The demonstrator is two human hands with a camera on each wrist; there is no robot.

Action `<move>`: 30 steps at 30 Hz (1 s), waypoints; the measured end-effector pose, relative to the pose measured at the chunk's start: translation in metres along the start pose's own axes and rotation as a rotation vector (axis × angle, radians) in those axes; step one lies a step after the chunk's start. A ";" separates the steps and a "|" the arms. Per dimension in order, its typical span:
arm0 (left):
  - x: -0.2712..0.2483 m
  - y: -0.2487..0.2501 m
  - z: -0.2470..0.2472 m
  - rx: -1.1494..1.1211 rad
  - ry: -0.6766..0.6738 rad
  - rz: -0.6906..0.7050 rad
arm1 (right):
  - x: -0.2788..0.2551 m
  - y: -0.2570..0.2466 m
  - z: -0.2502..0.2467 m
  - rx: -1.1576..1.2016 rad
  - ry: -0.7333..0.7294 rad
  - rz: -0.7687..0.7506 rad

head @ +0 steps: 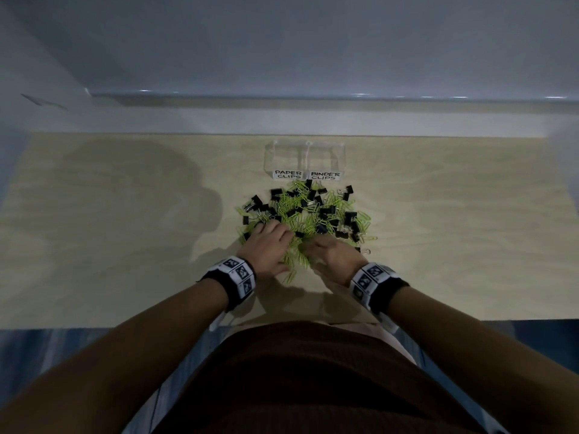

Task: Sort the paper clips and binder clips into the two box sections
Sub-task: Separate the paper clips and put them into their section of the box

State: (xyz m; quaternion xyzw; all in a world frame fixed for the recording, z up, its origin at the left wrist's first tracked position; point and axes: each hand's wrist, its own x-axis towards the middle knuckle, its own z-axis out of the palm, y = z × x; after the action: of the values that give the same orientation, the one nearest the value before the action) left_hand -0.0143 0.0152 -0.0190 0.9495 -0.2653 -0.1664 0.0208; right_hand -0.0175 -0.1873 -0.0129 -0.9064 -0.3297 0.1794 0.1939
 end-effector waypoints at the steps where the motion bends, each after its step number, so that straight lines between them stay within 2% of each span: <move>1: 0.004 0.001 -0.001 0.005 0.009 -0.029 | 0.005 -0.001 0.004 -0.003 -0.013 -0.002; 7: 0.019 0.007 -0.005 -0.045 0.041 -0.158 | 0.018 0.004 0.012 -0.092 -0.061 0.056; 14: 0.029 0.007 -0.011 -0.123 0.001 -0.203 | 0.011 0.013 -0.003 -0.160 -0.021 0.125; 19: 0.031 0.004 -0.018 -0.332 -0.016 -0.237 | 0.014 0.027 -0.012 -0.020 0.021 0.206; 22: 0.027 -0.003 -0.023 -0.549 -0.025 -0.225 | 0.028 0.026 -0.036 0.230 0.103 0.309; 27: 0.024 -0.025 -0.041 -0.739 -0.019 -0.276 | 0.088 0.022 -0.087 0.433 0.245 0.410; 30: 0.031 -0.042 -0.065 -0.846 0.098 -0.336 | 0.135 0.025 -0.105 0.418 0.322 0.408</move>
State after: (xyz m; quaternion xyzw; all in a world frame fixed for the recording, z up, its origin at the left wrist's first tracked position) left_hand 0.0529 0.0317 0.0278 0.8941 -0.0150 -0.2162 0.3920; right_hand 0.1404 -0.1396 0.0386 -0.9111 -0.0627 0.1326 0.3851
